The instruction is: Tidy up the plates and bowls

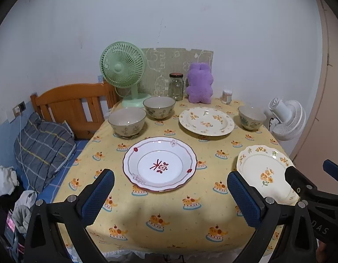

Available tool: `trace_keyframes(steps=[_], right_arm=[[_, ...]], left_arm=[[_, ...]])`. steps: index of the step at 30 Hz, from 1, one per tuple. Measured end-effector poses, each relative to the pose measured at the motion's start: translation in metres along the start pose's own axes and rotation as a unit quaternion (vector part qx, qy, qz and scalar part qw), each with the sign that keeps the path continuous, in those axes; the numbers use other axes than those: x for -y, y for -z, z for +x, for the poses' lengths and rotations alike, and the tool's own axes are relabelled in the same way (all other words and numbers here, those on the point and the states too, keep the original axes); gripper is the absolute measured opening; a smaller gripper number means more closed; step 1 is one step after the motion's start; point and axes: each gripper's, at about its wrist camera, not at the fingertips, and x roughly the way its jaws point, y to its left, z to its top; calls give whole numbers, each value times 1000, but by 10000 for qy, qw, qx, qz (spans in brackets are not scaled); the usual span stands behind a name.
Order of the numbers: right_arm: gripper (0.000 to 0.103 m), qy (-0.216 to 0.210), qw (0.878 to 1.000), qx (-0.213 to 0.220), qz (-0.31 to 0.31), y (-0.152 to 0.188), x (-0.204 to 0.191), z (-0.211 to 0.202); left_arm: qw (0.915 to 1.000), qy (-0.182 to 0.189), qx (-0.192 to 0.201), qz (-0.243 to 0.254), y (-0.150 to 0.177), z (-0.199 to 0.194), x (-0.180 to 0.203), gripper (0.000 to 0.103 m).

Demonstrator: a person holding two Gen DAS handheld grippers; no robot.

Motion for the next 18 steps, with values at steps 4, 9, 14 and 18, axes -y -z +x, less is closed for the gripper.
trace_keyframes(steps=[4, 9, 14, 18], right_arm=[[102, -20, 10000, 22, 19, -2, 2, 1], [102, -80, 10000, -15, 42, -3, 4, 4], [102, -104, 9999, -55, 105, -1, 7, 5], [102, -95, 9999, -48, 117, -1, 7, 4]], left_arm=[[10000, -27, 14, 6, -3, 1, 1, 103], [10000, -28, 34, 16, -5, 1, 3, 103], [10000, -33, 40, 52, -4, 1, 7, 103], [10000, -24, 40, 54, -4, 1, 9, 103]])
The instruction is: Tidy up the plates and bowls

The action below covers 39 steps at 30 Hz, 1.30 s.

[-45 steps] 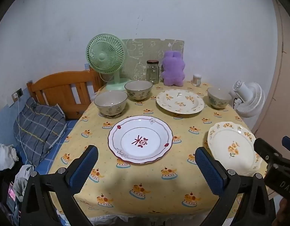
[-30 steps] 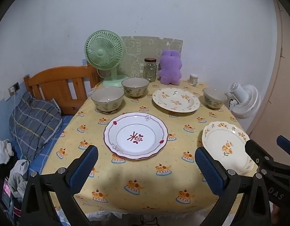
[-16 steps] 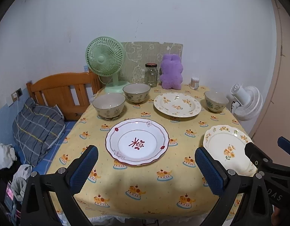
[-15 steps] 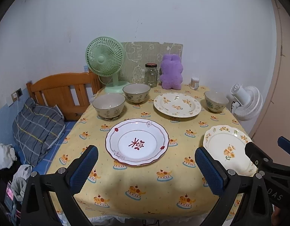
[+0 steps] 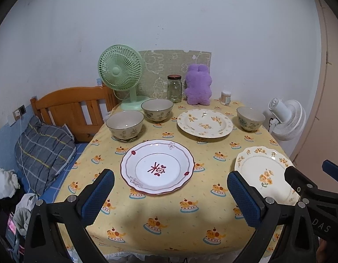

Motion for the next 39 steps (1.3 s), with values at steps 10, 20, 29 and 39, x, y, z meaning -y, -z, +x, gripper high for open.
trace_keyframes(steps=[10, 20, 29, 39], right_arm=[[102, -23, 10000, 61, 31, -2, 2, -3], [102, -18, 10000, 79, 32, -1, 2, -4], [102, -20, 10000, 81, 35, 0, 2, -4], [102, 39, 9999, 94, 21, 0, 3, -4]], left_arm=[[10000, -8, 38, 7, 1, -2, 2, 103], [10000, -7, 46, 5, 1, -2, 2, 103], [10000, 12, 48, -7, 2, -4, 3, 103], [10000, 27, 60, -2, 1, -4, 4, 103]])
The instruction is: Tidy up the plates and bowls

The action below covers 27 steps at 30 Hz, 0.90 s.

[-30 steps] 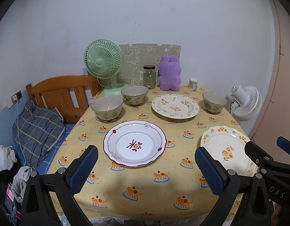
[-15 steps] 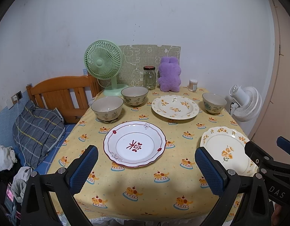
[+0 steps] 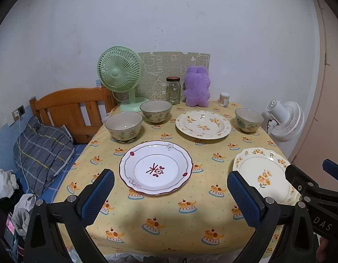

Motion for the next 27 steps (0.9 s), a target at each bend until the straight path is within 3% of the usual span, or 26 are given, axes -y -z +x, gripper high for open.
trace_keyframes(steps=[16, 27], right_arm=[[102, 170, 9998, -106, 49, -13, -15, 19], [100, 587, 9965, -324, 491, -30, -24, 40]], left_arm=[[9997, 194, -123, 44, -12, 31, -15, 102], [9959, 703, -374, 426, -39, 70, -11, 95]])
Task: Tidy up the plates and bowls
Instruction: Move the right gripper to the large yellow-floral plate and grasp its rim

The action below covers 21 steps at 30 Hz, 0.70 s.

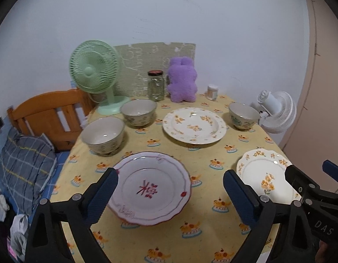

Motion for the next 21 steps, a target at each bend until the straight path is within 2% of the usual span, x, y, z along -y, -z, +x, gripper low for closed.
trace_keyframes(steps=[7, 13, 21], right_arm=[[96, 243, 9994, -137, 186, -7, 13, 16], [92, 235, 9990, -296, 247, -8, 41, 44], [89, 224, 9967, -723, 305, -5, 83, 87]], left_arm=[[9994, 164, -275, 132, -13, 25, 21, 90], [9981, 264, -480, 268, -10, 53, 55, 83], [9943, 165, -1006, 321, -3, 87, 100, 77]])
